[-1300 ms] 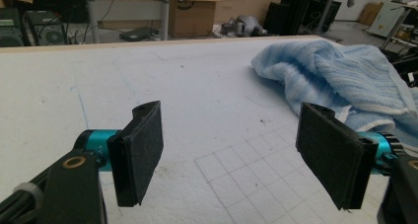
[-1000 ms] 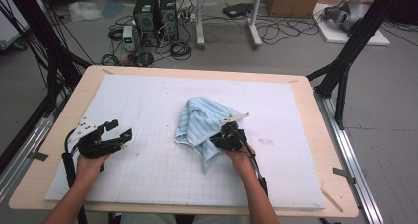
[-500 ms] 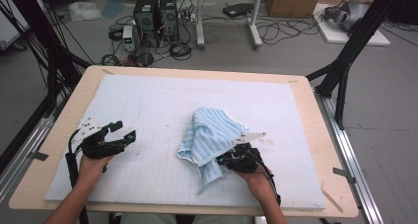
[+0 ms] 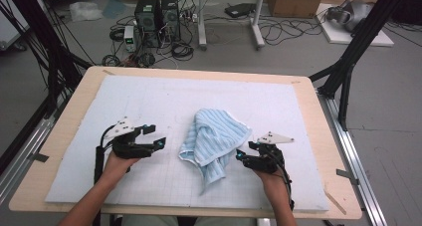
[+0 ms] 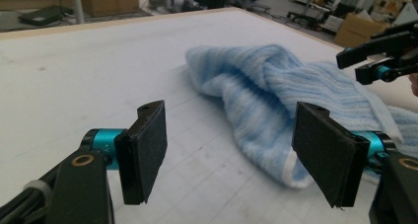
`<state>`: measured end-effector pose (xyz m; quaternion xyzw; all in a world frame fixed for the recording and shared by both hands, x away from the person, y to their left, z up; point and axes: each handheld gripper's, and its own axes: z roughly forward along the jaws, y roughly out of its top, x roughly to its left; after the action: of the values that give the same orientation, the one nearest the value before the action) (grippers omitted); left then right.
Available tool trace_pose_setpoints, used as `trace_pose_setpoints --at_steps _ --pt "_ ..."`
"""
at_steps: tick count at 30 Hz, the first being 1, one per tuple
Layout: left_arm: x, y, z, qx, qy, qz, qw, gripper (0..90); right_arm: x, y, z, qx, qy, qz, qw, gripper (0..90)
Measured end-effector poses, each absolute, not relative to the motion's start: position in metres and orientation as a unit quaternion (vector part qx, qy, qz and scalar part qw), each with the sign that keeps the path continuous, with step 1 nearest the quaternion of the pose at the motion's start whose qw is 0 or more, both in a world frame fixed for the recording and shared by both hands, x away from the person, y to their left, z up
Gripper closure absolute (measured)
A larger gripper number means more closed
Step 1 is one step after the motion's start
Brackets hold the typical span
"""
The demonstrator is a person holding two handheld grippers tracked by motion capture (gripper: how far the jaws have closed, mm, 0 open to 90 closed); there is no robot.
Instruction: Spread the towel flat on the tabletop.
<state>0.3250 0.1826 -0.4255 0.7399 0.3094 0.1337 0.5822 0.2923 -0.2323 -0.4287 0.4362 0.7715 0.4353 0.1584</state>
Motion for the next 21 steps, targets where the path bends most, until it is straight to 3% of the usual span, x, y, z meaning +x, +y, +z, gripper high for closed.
trace_pose_setpoints --at_steps 9,17,20,21 --pt "0.338 0.096 -0.416 0.783 0.238 0.1 0.566 29.9 0.294 -0.24 -0.43 0.454 0.762 0.433 0.159 40.7" --pt "0.332 0.053 -0.423 0.833 0.173 0.101 0.516 28.2 0.294 -0.248 -0.432 0.475 0.752 0.428 0.16 39.8" --pt "0.335 0.044 -0.429 0.85 0.176 0.109 0.485 43.1 0.293 -0.247 -0.432 0.473 0.753 0.429 0.159 39.7" --pt "0.337 0.043 -0.43 0.852 0.177 0.107 0.48 43.1 0.293 -0.247 -0.432 0.473 0.753 0.429 0.159 39.7"
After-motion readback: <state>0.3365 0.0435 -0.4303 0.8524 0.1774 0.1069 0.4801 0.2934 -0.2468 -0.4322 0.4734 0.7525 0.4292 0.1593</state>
